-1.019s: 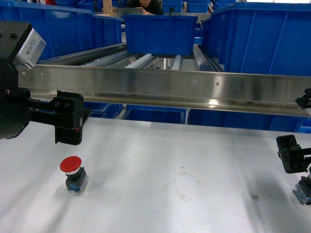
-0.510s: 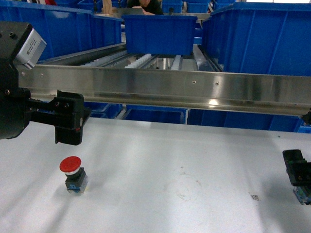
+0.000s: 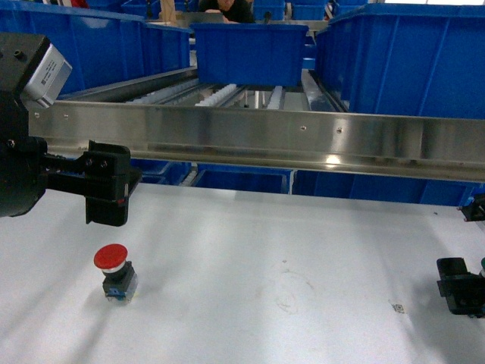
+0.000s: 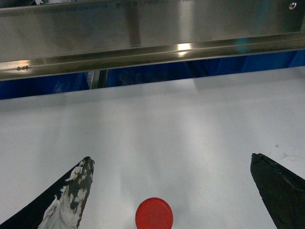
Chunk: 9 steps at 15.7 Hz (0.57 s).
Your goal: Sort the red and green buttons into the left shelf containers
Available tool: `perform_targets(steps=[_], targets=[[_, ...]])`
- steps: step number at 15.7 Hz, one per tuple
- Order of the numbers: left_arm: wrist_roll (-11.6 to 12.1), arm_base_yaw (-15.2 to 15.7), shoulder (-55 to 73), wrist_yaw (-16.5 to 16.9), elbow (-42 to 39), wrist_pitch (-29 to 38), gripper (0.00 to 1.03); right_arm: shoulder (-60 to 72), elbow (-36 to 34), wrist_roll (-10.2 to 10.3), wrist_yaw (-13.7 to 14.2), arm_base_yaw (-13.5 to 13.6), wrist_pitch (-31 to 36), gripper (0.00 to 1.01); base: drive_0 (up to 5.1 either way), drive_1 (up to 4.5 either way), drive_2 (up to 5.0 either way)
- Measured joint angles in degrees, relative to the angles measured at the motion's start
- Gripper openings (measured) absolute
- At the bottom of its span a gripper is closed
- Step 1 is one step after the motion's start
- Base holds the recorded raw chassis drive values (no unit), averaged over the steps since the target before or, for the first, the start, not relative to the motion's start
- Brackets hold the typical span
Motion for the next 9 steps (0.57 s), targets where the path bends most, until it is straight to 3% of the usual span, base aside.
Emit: perform_targets(steps=[5,6,9], targets=[[0.0,0.0,0.0,0.0,0.0,0.0,0.98,0.9,-2.9,0.1,0.8,0.3,5.0,0.33,0.0,0.00,0.0],[0.0,0.0,0.0,0.0,0.0,0.0,0.98,0.9,-3.0,0.1,0.7,0.3,5.6,0.28,0.0,0.00,0.0],[0.0,0.0,0.0,0.0,0.0,0.0,0.98,0.9,-4.3,0.1,-0.1,0.3,9.1,0.27,0.0,0.00,0.0]])
